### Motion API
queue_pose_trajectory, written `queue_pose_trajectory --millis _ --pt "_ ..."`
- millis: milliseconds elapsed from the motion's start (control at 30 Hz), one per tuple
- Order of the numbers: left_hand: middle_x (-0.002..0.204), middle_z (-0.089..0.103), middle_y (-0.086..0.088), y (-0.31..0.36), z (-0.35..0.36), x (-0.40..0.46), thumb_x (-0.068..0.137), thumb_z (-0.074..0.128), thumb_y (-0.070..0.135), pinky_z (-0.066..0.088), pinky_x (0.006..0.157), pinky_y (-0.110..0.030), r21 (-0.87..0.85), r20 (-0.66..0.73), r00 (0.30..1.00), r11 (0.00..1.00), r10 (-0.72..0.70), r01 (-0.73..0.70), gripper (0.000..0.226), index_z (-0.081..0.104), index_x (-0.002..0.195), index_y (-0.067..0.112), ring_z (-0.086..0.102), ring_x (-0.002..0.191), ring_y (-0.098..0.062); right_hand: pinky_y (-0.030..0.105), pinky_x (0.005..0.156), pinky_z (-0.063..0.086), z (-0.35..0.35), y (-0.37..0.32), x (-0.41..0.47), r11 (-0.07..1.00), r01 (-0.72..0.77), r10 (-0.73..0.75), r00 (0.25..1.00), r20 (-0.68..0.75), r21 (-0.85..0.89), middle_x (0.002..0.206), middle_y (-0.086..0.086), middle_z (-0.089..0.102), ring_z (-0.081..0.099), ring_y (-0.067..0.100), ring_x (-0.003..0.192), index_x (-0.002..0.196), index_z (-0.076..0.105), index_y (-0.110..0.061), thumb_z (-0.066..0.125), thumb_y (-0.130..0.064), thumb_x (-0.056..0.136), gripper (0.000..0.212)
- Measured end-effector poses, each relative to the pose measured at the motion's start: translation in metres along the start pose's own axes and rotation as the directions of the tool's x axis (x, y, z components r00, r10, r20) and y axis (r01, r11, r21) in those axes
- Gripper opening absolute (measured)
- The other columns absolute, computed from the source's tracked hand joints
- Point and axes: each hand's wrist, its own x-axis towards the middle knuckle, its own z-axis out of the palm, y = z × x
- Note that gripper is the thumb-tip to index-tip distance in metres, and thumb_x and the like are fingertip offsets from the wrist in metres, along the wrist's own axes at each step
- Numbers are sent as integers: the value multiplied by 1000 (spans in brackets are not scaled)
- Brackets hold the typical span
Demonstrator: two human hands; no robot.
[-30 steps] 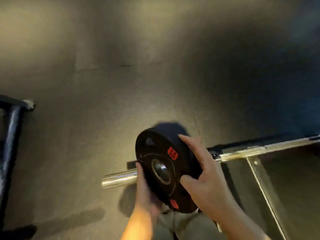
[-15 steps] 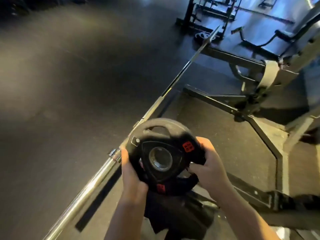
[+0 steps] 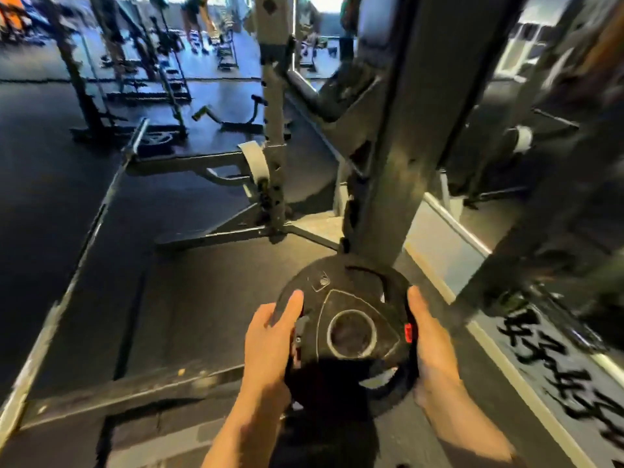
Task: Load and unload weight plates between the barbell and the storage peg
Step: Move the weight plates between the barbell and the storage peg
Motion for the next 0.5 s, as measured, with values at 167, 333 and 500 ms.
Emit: queue_pose_trajectory --millis 167,333,500 --pt "67 69 -2 -26 94 -18 86 68 31 52 60 -22 156 280 959 988 -41 -3 15 64 84 17 67 63 -18 55 93 51 -100 -12 -10 989 73 -24 940 -341 132 97 19 72 69 38 92 106 68 0 78 -76 44 100" --pt "51 56 0 -52 163 -35 86 67 34 42 49 -23 310 492 851 950 -185 27 29 64 86 5 52 49 -17 58 93 50 -174 -4 -30 958 131 41 816 -576 254 96 20 72 69 39 93 105 67 0 78 -79 37 105" --pt "43 49 15 -69 189 -25 87 66 38 37 51 -23 394 549 800 919 -243 9 24 61 80 16 46 47 -5 52 90 53 -198 10 -25 922 128 148 756 -638 366 92 18 74 70 36 89 103 71 -1 79 -64 59 78"
